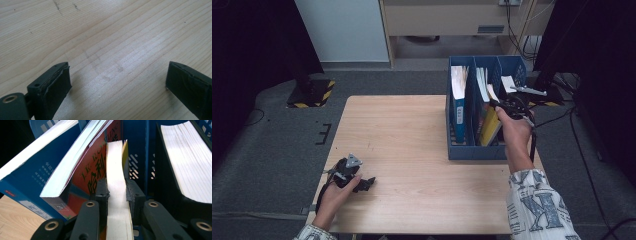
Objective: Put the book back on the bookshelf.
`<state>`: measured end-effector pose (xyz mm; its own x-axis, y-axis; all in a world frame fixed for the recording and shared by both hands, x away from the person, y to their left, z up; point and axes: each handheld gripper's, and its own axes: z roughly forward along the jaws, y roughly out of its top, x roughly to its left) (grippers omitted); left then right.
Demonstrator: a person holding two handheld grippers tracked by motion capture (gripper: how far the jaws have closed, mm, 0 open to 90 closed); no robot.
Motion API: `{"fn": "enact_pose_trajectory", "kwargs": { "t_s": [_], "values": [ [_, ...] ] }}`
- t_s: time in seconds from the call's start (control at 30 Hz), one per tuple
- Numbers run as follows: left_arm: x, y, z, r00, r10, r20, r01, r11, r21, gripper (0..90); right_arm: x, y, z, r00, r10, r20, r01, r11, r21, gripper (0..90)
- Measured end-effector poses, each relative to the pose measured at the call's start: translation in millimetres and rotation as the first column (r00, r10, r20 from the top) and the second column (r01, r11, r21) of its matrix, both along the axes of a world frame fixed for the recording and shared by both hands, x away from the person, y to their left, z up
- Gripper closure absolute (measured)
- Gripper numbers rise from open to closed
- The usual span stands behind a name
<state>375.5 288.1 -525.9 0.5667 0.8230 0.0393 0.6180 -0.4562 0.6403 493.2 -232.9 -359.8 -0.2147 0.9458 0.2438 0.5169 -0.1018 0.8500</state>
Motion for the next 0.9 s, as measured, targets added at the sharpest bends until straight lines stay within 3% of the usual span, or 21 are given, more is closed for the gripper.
{"fn": "enact_pose_trajectory", "kwargs": {
  "t_s": [0.63, 0.9],
  "values": [
    [0.1, 0.2, -0.4, 1.0, -0.001, 0.0, 0.001, 1.0, -0.001, 4.9, 14.4, -1.1, 12.9, 0.9978, -0.038, 0.054, 0.039, 0.999, -0.013, 75.4],
    [0.3, 0.1, -0.4, 1.0, -0.002, 0.001, 0.002, 1.0, -0.002, 4.9, 25.1, 2.6, 9.6, 0.9976, -0.051, 0.047, 0.051, 0.999, -0.007, 75.3]
  ]
}}
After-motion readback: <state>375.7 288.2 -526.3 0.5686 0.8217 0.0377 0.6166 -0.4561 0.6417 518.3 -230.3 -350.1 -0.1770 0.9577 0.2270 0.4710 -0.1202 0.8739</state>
